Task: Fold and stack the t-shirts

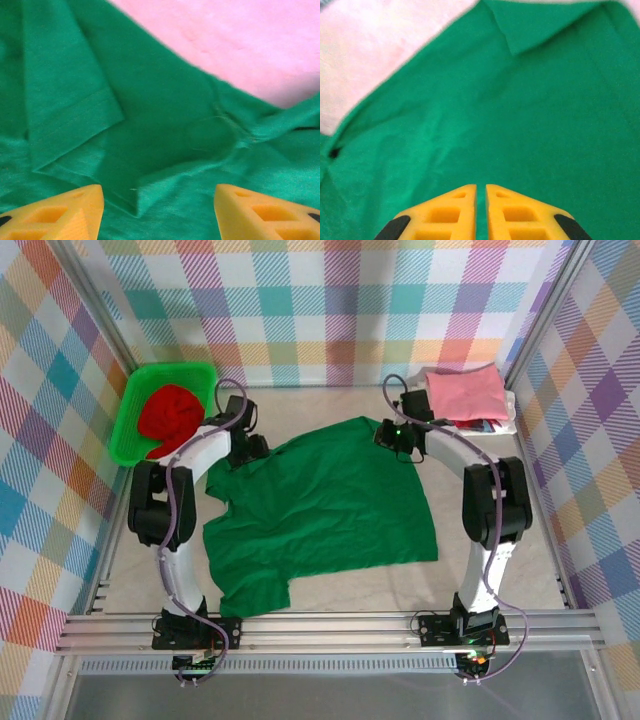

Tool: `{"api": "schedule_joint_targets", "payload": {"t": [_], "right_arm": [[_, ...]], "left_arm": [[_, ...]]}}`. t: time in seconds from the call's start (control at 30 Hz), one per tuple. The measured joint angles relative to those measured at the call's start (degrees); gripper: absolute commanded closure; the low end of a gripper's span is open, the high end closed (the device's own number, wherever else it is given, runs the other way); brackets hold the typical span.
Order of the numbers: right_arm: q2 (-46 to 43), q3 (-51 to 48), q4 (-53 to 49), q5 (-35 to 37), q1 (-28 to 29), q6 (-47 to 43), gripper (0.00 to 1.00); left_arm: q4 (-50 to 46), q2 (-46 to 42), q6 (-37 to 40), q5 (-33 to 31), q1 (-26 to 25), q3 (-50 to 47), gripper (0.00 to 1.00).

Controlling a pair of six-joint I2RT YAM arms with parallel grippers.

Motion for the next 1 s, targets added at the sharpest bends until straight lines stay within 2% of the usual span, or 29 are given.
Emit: {"api": "schedule_joint_targets", "payload": {"t": [0.1,0.23,0.4,0.43,0.5,0.53,0.73,0.77,1.0], "right_arm": [[0.8,0.0,-0.3,-0.6,0.0,0.0,0.86],[0.8,0.0,0.0,-1.1,0.0,-0.2,0.86],[0.8,0.0,0.2,-1.4,0.0,-0.4,0.85],[0.8,0.0,0.2,-1.4,0.0,-0.4,0.85],[0.8,0.0,0.3,-1.4,0.0,-0.4,0.84],[0.8,0.0,0.3,-1.4,0.0,-0.4,0.84],[0.8,0.0,0.3,-1.8,0.0,-0.4,0.83],[0.8,0.0,0.3,-1.8,0.0,-0.4,0.83],[0.8,0.0,0.3,-2.2,0.0,-0.4,0.83]], "left_arm": [[-0.2,0.3,-0.2,0.0,1.6,0.0,0.41],[1.7,1.1,-0.2,0.0,3.1,0.0,0.53],[3.1,5.5,0.2,0.9,3.3,1.6,0.61],[3.2,6.0,0.3,1.3,3.3,1.7,0.66],[3.5,6.6,0.2,1.7,3.3,1.8,0.83],[3.7,6.6,0.2,1.7,3.3,1.9,0.87],[4.0,6.6,0.6,1.4,3.3,4.2,0.95],[3.9,6.6,0.6,1.2,3.2,4.7,1.0],[0.6,8.1,2.2,-1.3,2.9,14.0,1.0]]}}
